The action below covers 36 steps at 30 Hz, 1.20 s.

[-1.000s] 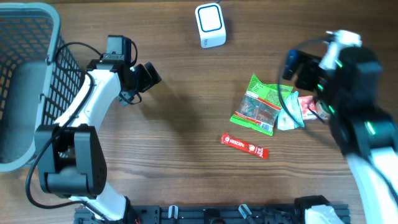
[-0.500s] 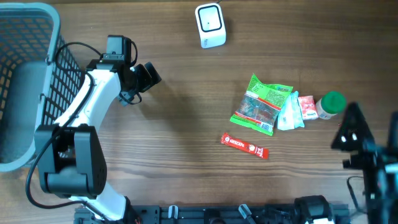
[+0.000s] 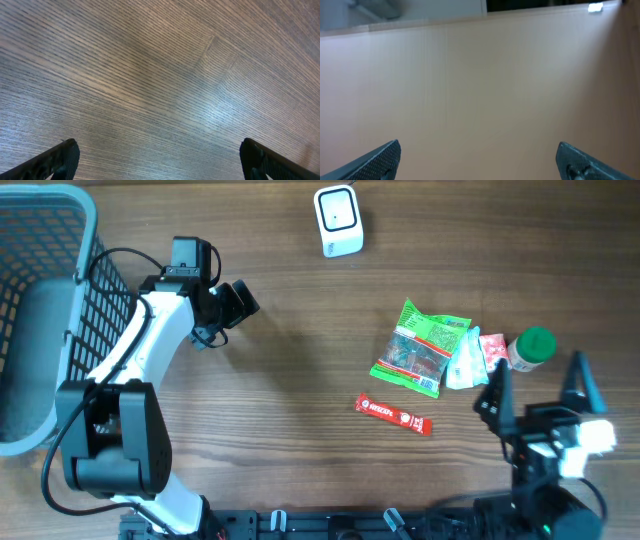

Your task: Scan the item barcode

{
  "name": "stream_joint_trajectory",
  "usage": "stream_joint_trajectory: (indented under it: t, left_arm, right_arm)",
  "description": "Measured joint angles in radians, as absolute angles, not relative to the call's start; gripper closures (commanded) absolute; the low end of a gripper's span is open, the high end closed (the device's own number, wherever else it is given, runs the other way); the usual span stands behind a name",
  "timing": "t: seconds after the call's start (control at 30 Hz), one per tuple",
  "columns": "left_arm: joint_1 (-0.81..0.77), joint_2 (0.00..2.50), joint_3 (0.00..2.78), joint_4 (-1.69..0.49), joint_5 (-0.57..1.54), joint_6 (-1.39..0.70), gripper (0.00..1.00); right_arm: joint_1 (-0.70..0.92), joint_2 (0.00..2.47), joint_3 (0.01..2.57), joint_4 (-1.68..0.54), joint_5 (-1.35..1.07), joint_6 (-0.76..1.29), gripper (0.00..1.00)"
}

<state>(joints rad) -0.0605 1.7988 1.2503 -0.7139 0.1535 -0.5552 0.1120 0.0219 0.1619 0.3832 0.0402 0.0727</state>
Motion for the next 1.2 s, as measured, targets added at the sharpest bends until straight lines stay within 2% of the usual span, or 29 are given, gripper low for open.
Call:
stream_joint_trajectory:
  t: [0.2, 0.53, 1.2]
  left_arm:
    - [-0.06, 1.799, 1.25, -0.714, 0.154, -0.555, 0.0]
    - [-0.06, 1.799, 1.25, -0.714, 0.154, -0.555, 0.0]
    - [-0.06, 1.799, 1.25, -0.714, 0.154, -0.555, 0.0]
  right_arm:
    - [0.112, 0.021, 0.024, 0.38, 0.022, 0.073, 0.0]
    - [0.112, 0.014, 0.006, -0.001, 0.003, 0.074, 0.0]
    - [0.112, 0.014, 0.006, -0.001, -0.034, 0.074, 0.0]
